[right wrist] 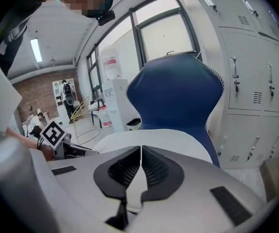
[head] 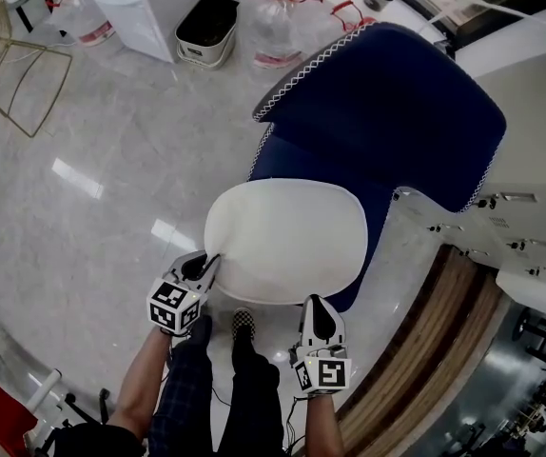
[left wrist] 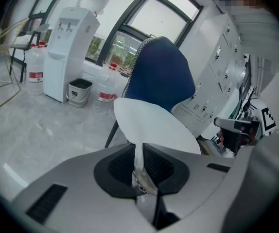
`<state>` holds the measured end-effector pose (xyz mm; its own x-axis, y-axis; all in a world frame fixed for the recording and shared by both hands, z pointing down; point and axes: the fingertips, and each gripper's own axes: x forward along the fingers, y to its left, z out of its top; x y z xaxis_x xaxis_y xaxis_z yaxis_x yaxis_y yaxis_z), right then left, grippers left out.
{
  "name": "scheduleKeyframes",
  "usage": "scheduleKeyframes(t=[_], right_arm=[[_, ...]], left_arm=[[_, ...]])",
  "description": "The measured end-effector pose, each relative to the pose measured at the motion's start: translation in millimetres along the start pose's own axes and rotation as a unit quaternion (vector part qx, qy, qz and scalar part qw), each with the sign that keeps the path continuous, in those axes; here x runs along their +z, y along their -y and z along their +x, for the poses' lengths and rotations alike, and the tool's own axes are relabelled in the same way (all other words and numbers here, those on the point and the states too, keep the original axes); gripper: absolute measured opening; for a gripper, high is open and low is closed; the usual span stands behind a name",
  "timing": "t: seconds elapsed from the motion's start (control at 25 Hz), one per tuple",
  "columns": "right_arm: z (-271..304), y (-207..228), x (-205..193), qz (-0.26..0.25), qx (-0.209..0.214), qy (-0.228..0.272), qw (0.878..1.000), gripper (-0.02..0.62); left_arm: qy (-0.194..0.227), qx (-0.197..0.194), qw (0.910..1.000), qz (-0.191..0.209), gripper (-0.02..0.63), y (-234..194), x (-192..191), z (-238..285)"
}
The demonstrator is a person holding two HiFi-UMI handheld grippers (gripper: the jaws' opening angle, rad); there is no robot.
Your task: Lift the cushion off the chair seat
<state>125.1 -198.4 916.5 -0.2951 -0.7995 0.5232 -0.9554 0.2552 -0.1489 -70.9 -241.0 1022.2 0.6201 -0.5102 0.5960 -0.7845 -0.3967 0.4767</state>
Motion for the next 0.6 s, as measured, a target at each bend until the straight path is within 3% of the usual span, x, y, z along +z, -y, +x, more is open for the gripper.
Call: scheduleKeyframes(t=[0.4, 0.6], right_arm=[[-32.7, 1.0, 18.8, 0.002, -0.019, 0.003, 1.0, 0.029], [-62.6, 0.3, 46.3, 0.001, -0.025, 0.014, 1.0, 0.029]], left_arm=[[0.019, -0.003, 0.9993, 0.033, 0.045, 35.8, 26.2, -30.0], [0.031, -0.01, 0.998, 0.055, 0.043, 70.7, 54.8, -54.1]])
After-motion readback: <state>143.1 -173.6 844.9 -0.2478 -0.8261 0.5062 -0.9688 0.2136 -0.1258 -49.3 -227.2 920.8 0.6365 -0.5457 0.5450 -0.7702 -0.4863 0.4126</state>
